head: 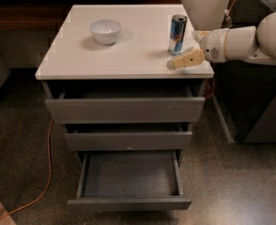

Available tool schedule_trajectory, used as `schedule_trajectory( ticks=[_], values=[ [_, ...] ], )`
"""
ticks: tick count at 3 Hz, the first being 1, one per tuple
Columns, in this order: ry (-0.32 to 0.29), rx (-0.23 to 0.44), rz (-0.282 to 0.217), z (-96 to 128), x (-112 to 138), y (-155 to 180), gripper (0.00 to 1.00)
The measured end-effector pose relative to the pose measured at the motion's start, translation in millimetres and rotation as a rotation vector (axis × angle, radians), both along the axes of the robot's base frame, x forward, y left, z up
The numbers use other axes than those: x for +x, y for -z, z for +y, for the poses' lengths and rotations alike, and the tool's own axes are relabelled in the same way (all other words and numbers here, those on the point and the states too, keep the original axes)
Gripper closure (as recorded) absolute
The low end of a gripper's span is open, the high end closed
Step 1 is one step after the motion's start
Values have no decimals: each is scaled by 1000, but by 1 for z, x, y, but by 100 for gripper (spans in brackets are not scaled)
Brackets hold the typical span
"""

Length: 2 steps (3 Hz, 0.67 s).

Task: Place redbull can into bottom drawer

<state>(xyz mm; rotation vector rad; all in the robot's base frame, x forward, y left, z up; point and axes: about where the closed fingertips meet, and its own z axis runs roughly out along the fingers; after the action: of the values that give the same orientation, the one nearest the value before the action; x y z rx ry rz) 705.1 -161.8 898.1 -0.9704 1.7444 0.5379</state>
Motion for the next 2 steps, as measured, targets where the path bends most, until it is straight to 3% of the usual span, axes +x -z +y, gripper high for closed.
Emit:
schedule_trajectory(
  ticks=[2],
  values=[
    [71,103,-51,-23,49,-12,0]
  ],
)
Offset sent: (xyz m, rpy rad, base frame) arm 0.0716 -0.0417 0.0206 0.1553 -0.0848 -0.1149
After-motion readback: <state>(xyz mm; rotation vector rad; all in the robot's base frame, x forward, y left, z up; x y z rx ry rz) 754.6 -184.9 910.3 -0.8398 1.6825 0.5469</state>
